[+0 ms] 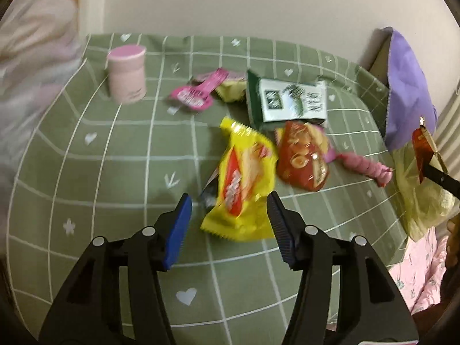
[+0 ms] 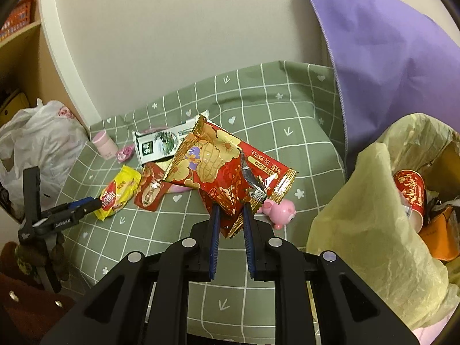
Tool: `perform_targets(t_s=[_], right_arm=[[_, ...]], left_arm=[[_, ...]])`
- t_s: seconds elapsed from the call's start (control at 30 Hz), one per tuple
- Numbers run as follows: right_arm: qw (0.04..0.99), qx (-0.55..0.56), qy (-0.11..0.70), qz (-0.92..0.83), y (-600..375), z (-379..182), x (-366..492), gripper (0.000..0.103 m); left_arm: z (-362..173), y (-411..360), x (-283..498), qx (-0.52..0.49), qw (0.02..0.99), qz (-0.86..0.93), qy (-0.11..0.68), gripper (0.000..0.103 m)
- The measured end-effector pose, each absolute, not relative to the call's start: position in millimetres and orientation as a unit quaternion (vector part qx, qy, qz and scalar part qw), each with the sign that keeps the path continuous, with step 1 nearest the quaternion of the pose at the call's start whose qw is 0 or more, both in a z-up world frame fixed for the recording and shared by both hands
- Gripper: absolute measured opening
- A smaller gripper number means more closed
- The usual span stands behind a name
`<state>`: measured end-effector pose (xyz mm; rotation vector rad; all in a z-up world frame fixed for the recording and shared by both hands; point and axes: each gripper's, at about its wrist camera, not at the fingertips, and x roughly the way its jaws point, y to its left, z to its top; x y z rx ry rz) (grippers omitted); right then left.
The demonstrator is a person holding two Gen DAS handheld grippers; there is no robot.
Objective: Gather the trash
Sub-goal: 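Lift the yellow wrapper and red packet and carry both toward the bin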
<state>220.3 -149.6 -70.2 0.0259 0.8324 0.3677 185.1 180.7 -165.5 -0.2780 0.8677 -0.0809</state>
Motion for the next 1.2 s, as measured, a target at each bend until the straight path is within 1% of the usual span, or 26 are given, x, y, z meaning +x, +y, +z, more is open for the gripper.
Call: perform_targets(t_s=[0.1,0.23,0.33,0.4,0.43,0.47,0.53,0.63,0.93,1.2], right_arm=[[0.895,0.009,0.406,0.186,-142.5,-71.3,226.2,0.016],[0.892,-0.007,0.406,0.201,-129.2,-70.2,229.3,0.016],[0.889,-0.019,0.409,0.207,-123.4,-70.7,228.0,0.016],[0.888,-0.018,0.411,0.205,-124.3,-71.1,227.5,0.016],[0.889,-0.017,0.411,0.203,-125.4,-71.0,227.6,0.016],[0.889,-0.015,0.411,0.201,-126.0,-70.7,227.2,0.016],[0.891,-0.012,0.409,0.198,-128.4,-69.5,227.4,0.016],[0.893,-0.009,0.405,0.197,-131.3,-67.3,226.8,0.016],[0.903,-0.005,0.382,0.198,-135.4,-53.3,223.4,0.016],[0.928,-0.01,0.332,0.171,-157.4,-14.5,209.8,0.016]], left_arm=[[-171.9,181.5,187.7,-0.148,0.893,-0.03,0.425,0.052],[-178.2,177.0,192.0,-0.138,0.896,-0.015,0.422,0.052],[-179.4,167.9,197.1,-0.115,0.899,-0.002,0.422,0.052],[-180.9,156.6,200.0,-0.073,0.903,0.01,0.424,0.052],[-181.5,151.9,200.8,-0.053,0.903,0.016,0.426,0.045],[-181.4,150.6,200.4,-0.048,0.904,0.015,0.425,0.027],[-179.6,150.3,199.1,-0.05,0.904,0.0,0.424,0.012],[-170.1,150.3,195.5,-0.062,0.909,-0.02,0.412,0.006],[-97.9,159.7,185.7,-0.091,0.945,-0.052,0.309,0.004],[-24.8,138.8,197.7,-0.093,0.962,-0.117,0.226,0.004]])
